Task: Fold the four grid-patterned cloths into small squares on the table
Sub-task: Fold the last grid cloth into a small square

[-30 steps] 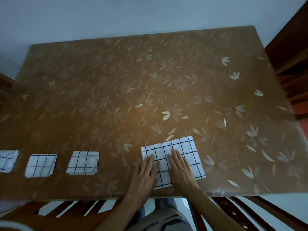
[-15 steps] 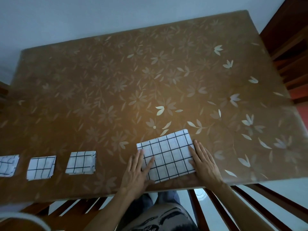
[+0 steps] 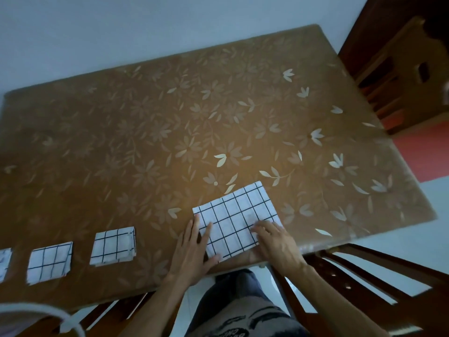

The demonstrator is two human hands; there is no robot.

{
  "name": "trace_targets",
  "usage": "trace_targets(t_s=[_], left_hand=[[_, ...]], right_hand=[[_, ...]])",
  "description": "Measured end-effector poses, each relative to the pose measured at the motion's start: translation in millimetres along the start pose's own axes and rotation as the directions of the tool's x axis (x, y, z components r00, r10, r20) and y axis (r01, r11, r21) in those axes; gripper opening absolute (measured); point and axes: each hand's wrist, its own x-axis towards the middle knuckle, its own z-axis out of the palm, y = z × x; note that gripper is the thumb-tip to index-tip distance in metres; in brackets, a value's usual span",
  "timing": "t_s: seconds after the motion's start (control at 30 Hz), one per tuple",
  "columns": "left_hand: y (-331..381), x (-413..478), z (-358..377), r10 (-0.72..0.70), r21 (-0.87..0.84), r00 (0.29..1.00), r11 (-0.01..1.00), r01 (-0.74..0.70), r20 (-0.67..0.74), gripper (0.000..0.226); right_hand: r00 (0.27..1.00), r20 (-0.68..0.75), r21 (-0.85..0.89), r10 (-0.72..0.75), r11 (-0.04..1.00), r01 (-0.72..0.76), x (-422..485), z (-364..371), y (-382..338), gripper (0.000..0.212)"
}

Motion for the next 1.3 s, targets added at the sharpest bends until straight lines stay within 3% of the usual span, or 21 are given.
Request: trace_targets(t_s=[0.17, 0.33, 0.53, 0.8, 0.93, 1.0, 1.13, 1.2, 1.3], left_hand=[[-3.4, 3.2, -5.0, -0.044, -0.065, 0.994, 0.997, 0.038, -0.099, 0.057], [-15.1, -5.2, -5.2, -0.023, -0.118, 0.989, 0.993, 0.006, -0.143, 0.052], [-18.7, -24.6, -4.1, 0.008, -0.177, 0.987, 0.984, -0.037, -0.163, 0.070], [-36.2, -3.7, -7.6, 0.135, 0.001, 0.947, 0.990, -0.141, -0.293, 0.100], [-46.8, 2.5, -9.6, 0.223, 0.046, 0.921, 0.974, -0.220, -0.318, 0.086], [-51.6, 0.6, -9.2, 0.287, 0.050, 0.894, 0.956, -0.288, -0.344, 0.074], [-57.8, -11.8, -11.0, 0.336, -0.080, 0.878, 0.920, -0.384, -0.341, 0.050], [-59.7, -20.9, -11.0, 0.284, -0.222, 0.924, 0.913, -0.342, -0.258, 0.043], [-59.7, -32.7, -11.1, 0.174, -0.428, 0.963, 0.869, -0.249, -0.207, 0.026]], right_hand=[[0.950, 0.274, -0.005, -0.151, 0.987, 0.159, -15.2, 23.9, -53.7, 0.024], [0.931, 0.364, -0.194, -0.018, 0.976, 0.094, 1.2, 31.7, -87.1, 0.043], [0.953, 0.302, -0.176, 0.007, 0.983, 0.048, 5.9, 36.8, -82.5, 0.034], [0.983, 0.149, 0.065, -0.104, 0.993, 0.095, -21.2, 30.0, -67.3, 0.039], [0.992, -0.002, 0.208, -0.123, 0.971, 0.121, -38.9, 18.6, -70.0, 0.009], [0.995, -0.055, 0.264, -0.080, 0.960, 0.091, -47.4, 18.6, -68.4, 0.008], [0.996, -0.024, 0.217, 0.081, 0.973, -0.074, -54.0, 26.2, -59.4, 0.033], [0.991, -0.009, 0.133, 0.133, 0.982, -0.131, -49.8, 29.6, -55.8, 0.047], [0.980, 0.068, 0.083, 0.185, 0.978, -0.191, -40.7, 31.6, -51.0, 0.050]])
